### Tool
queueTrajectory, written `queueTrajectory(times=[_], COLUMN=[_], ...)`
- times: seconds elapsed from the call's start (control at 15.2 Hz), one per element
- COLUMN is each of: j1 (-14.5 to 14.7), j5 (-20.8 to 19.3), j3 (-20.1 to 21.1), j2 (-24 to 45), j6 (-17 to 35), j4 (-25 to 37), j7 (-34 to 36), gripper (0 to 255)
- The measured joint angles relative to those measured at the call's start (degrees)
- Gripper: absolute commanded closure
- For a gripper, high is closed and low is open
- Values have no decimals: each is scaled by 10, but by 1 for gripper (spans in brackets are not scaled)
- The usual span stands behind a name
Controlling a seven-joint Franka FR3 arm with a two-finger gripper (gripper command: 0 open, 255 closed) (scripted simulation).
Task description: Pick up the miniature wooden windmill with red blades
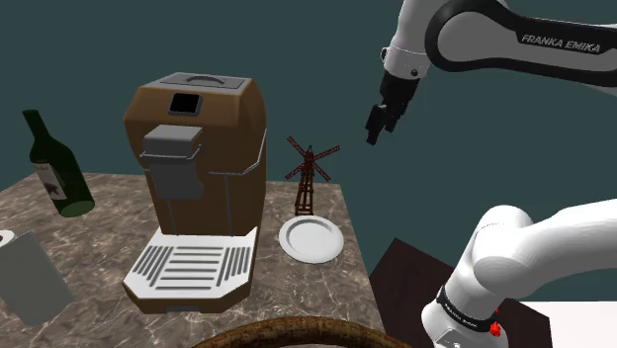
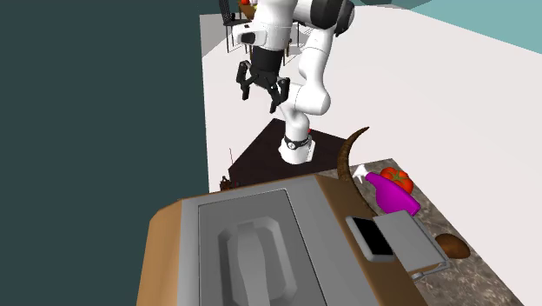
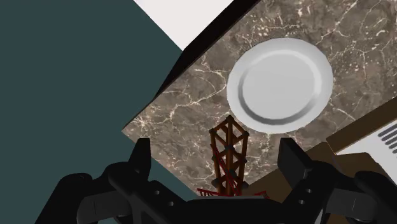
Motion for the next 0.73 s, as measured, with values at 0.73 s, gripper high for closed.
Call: queueTrajectory(times=[0.73], j1=[6], j5=[-75], j3=[30], j2=[222], j6=[51], j4=[104], j7=[-62], gripper=[0])
